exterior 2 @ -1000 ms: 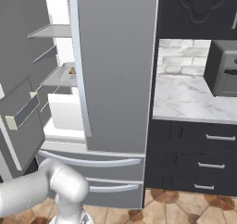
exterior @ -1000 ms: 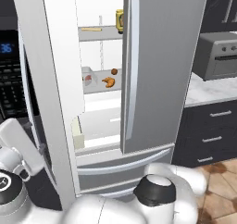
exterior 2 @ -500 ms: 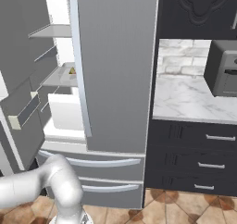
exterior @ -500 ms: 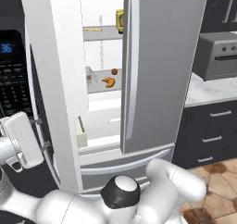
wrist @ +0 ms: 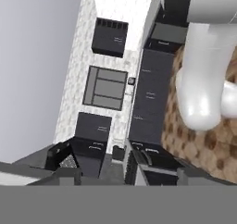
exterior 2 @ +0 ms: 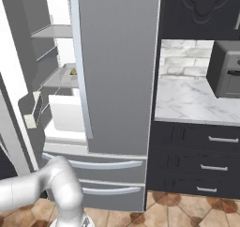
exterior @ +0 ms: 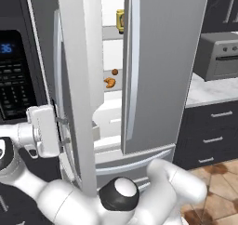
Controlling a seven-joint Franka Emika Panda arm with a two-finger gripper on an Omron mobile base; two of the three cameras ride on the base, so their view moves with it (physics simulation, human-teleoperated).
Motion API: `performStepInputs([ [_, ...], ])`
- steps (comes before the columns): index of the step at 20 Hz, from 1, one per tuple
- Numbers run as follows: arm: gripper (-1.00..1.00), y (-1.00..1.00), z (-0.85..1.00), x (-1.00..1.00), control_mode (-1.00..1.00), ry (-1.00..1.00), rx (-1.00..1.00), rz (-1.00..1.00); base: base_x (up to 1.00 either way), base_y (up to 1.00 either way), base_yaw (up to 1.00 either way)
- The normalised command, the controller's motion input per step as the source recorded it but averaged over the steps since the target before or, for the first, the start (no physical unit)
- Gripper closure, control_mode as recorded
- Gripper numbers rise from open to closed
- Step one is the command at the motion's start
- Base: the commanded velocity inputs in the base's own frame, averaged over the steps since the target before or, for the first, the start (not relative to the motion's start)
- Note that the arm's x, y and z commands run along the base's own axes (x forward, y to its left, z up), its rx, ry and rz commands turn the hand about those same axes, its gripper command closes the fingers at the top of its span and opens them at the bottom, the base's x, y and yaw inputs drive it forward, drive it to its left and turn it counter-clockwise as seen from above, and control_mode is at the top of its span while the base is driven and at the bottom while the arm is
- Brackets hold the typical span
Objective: Place the tupperware on the second highest shelf of the fridge. Make space for the tupperware among the existing items by rearranging them on the shelves if needed. Close the fridge door when finished.
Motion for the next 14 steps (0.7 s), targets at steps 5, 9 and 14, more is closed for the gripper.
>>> performStepInputs([
  [5,-1.00,-1.00,0.00,0.95,-1.00,-0.06,0.00,-0.01,0.00,0.00,0.00],
  [9,-1.00,-1.00,0.00,1.00,-1.00,-0.05,0.00,0.02,0.00,0.00,0.00],
  [14,-1.00,-1.00,0.00,1.00,-1.00,-0.09,0.00,0.17,0.00,0.00,0.00],
])
